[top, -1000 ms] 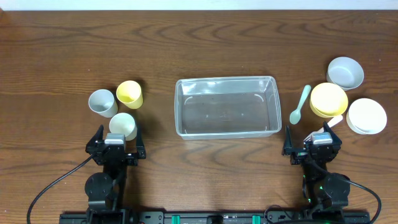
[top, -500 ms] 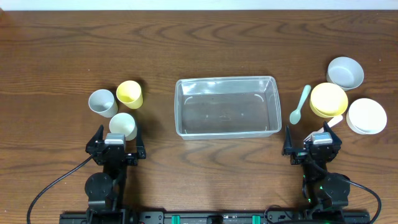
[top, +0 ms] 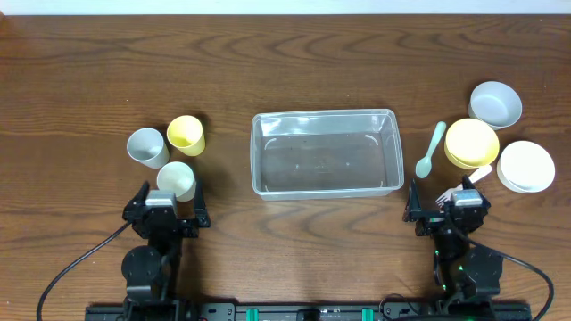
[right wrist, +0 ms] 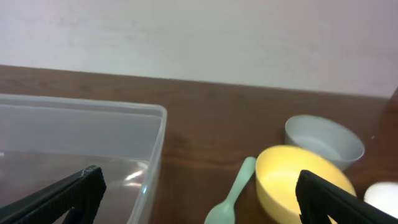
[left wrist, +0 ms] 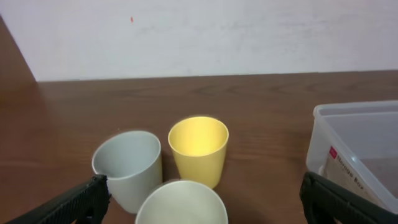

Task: Pack container
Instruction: 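Lower the left gripper onto the white cup and grasp it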

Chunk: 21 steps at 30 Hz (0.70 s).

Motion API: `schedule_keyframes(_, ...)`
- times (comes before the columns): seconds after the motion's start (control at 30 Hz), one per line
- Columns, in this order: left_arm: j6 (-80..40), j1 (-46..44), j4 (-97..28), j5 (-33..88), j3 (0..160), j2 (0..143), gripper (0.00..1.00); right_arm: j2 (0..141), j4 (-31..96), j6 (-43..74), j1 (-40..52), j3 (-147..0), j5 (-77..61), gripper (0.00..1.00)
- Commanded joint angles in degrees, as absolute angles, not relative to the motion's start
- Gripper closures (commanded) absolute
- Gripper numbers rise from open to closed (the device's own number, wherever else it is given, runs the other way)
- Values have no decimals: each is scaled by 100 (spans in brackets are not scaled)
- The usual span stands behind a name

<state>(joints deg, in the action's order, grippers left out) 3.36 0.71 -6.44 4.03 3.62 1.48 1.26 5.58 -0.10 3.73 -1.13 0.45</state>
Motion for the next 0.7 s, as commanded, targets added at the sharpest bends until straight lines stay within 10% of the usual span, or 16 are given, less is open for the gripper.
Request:
schedule_keyframes(0.0,-102,95,-1111,333,1105,607,2,445,856,469,360,-646,-5,1)
schedule_keyframes(0.67,-331,80,-6735,843,8202,7384,2,6825,5730,513,329,-6755,-84,1)
